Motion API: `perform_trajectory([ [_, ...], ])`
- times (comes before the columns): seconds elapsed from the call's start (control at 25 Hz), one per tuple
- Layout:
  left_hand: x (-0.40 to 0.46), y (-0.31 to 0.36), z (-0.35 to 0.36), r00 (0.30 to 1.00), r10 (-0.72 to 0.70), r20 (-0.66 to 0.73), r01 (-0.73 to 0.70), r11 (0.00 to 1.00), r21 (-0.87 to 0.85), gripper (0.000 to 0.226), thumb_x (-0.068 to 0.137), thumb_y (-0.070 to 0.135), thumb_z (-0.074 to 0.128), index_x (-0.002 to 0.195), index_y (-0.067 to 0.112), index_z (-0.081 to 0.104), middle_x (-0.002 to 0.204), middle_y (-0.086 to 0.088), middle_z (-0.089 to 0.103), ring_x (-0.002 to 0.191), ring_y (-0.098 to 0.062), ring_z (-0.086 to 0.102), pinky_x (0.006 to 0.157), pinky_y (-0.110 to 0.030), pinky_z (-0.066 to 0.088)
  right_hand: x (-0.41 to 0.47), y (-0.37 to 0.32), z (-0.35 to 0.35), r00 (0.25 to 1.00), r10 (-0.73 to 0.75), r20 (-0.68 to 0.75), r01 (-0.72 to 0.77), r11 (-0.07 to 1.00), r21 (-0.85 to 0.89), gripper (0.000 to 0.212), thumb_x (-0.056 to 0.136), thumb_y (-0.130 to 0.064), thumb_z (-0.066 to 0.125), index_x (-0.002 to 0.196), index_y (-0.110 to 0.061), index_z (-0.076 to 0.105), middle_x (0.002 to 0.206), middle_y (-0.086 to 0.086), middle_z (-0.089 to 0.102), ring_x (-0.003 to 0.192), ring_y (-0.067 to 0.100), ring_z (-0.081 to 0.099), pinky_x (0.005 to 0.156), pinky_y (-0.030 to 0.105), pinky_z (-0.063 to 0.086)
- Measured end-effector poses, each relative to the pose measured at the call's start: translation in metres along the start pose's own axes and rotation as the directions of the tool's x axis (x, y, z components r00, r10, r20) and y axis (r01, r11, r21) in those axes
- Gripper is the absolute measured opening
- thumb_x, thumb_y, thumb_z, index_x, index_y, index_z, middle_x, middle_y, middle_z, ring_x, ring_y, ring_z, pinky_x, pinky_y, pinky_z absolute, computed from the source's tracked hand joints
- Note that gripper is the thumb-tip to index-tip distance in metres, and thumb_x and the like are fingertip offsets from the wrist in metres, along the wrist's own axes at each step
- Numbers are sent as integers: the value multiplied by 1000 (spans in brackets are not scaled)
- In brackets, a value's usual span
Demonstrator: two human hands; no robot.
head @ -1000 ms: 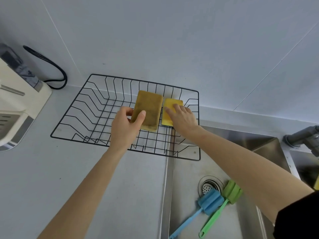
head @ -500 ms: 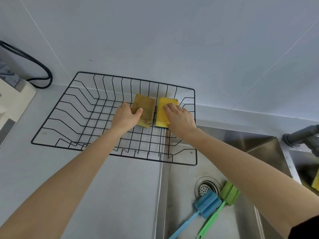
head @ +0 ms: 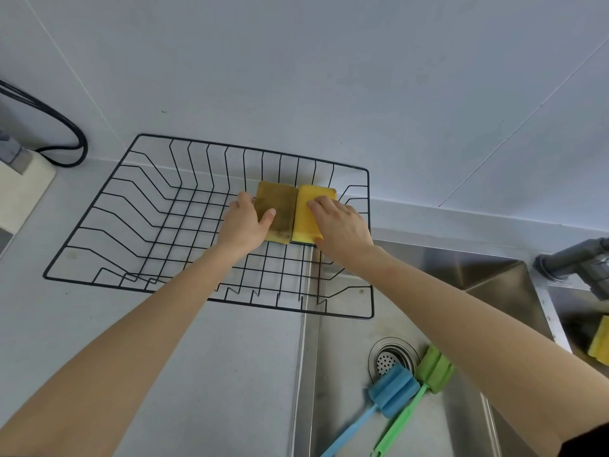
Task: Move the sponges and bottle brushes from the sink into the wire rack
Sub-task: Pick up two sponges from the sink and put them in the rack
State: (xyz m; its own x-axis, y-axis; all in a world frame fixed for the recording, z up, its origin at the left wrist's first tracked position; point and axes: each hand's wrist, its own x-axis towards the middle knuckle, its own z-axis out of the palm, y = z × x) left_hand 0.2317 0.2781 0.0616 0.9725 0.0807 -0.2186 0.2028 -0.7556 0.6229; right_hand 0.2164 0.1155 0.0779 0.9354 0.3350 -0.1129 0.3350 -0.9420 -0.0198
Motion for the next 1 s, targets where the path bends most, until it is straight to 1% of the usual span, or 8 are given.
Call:
perform_trajectory([
  [0.08,-2,2,-6,989,125,77,-133,986,99,73,84,38,58,140,11,20,137,-23,34,127,-37,34,104,-45,34,0,2,-2,1000,-11,17,11,1000,4,62,87,-20,61,141,-12,31,143,8,38,131,26,40,108,35,33],
  [0.2,-3,-1,-9,962,168,213,-213,954,210,86,77,37,67,144,21,15,144,-20,21,136,-35,20,110,-48,29,0,4,-4,999,-18,33,18,1000,3,66,87,-27,60,143,-14,28,145,7,35,134,25,37,109,36,32],
  [0.24,-3,-3,-7,962,170,213,-217,950,224,85,77,34,67,144,21,16,146,-19,20,136,-34,19,110,-48,30,0,4,-4,999,-18,36,18,1000,4,66,87,-28,60,143,-14,28,146,6,35,134,25,36,110,35,31],
  [0.36,-3,-3,-1,973,199,113,-219,955,202,76,81,29,64,142,15,22,146,-19,21,135,-34,24,110,-45,32,0,5,-4,999,-17,35,17,1000,11,66,87,-27,60,143,-14,28,146,6,35,134,24,36,111,35,30],
  [0.44,-2,0,2,977,197,80,-210,957,198,73,81,28,64,141,13,24,145,-19,23,133,-35,28,108,-45,33,0,4,-3,999,-20,28,19,1000,12,66,87,-26,60,143,-14,28,146,6,35,134,25,36,111,36,30],
  [0.64,-3,1,3,976,203,76,-215,953,212,71,80,29,65,139,14,29,144,-16,27,130,-34,34,103,-44,38,0,4,-3,999,-19,26,19,1000,3,65,86,-26,61,142,-13,30,144,7,36,133,26,37,109,36,32],
  [0.84,-3,-2,-1,966,237,101,-254,940,228,68,80,25,65,138,14,32,144,-15,30,128,-34,38,103,-44,39,-1,4,-7,999,-20,50,19,1000,2,65,86,-26,61,142,-13,30,144,7,36,133,26,37,109,37,32],
  [1.0,-4,0,-1,969,224,99,-242,939,244,67,81,25,65,138,15,31,145,-13,31,128,-33,39,103,-44,41,1,2,-9,998,-5,65,6,1000,-14,61,87,-21,61,140,-12,32,142,8,38,131,27,41,108,36,33],
])
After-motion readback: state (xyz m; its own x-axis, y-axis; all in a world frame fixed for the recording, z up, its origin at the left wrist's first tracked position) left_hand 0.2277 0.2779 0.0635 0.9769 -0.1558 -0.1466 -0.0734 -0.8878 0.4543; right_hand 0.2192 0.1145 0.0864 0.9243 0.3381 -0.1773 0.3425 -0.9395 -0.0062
